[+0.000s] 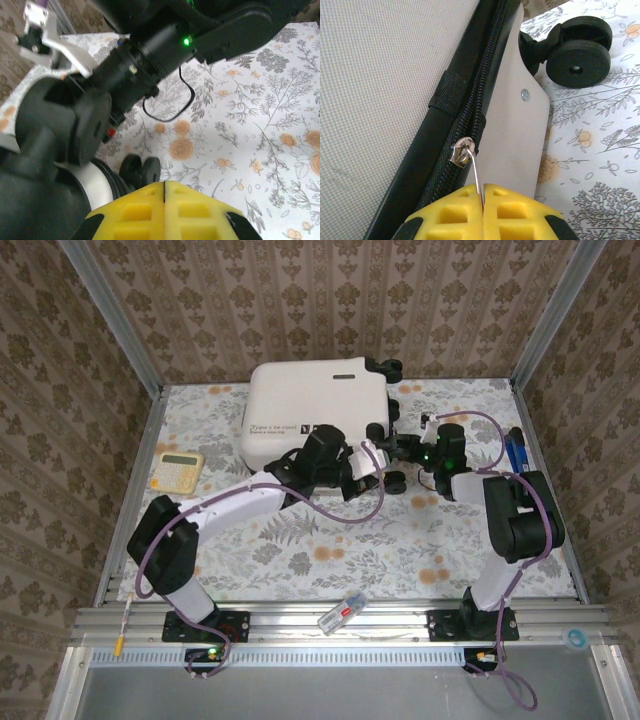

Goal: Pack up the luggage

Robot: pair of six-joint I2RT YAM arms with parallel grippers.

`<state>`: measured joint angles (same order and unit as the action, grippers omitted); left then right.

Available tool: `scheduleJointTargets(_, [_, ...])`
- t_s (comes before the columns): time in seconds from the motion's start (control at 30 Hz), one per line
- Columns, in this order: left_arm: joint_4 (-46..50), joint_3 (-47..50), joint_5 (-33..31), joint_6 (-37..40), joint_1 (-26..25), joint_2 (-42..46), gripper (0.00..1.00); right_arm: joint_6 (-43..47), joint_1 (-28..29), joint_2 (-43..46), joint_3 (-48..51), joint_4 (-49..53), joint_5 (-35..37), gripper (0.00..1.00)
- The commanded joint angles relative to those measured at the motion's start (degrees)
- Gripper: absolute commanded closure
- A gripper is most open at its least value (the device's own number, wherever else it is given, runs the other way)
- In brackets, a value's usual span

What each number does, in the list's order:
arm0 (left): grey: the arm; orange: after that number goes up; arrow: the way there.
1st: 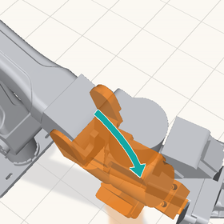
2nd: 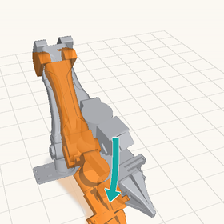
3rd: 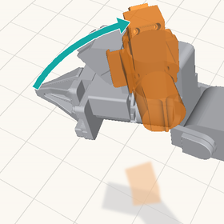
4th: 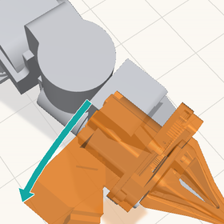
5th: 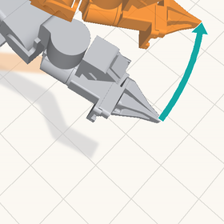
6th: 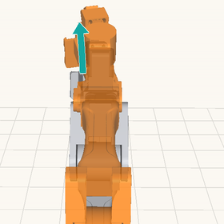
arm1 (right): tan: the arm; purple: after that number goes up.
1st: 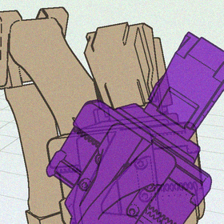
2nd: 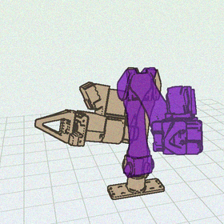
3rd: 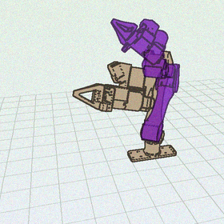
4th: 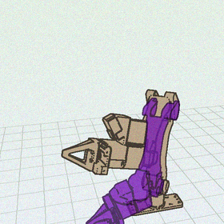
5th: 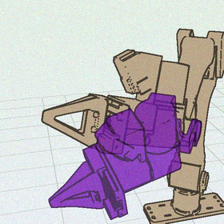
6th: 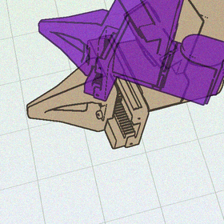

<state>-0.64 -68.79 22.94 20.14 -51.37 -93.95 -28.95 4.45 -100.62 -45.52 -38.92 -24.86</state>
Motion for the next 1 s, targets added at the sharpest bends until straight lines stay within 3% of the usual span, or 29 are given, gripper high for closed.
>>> scheduleJointTargets(0.0, [-0.3, 2.3, -0.8, -5.3, 0.0, 3.0, 1.00, -2.6, -1.3, -0.2, -0.3, -2.9, 5.9, 1.00])
scheduleJointTargets(0.1, [-2.2, 4.4, -7.5, -8.3, 0.3, 4.9, 0.91, -2.0, -1.1, 1.0, 0.9, -3.0, 4.9, 1.00])
scheduleJointTargets(0.2, [-1.5, 5.9, -14.5, -12.4, 2.0, 6.2, 0.92, -1.3, -0.9, 2.5, 2.2, -2.7, 4.6, 1.00])
scheduleJointTargets(0.53, [-2.6, 16.5, -26.7, -23.7, 9.0, 12.5, 0.94, -0.1, 0.8, 7.0, 6.2, -2.1, 6.5, 1.00])
scheduleJointTargets(0.73, [-5.7, 18.8, -26.2, -24.5, 16.9, 12.3, 0.90, 1.7, 4.4, 9.4, 8.4, -1.8, 9.1, 1.00])
scheduleJointTargets(0.97, [-11.6, 14.9, -16.5, -26.4, 29.2, 5.0, 0.86, 4.1, 9.2, 12.2, 10.1, 0.1, 10.6, 1.00])
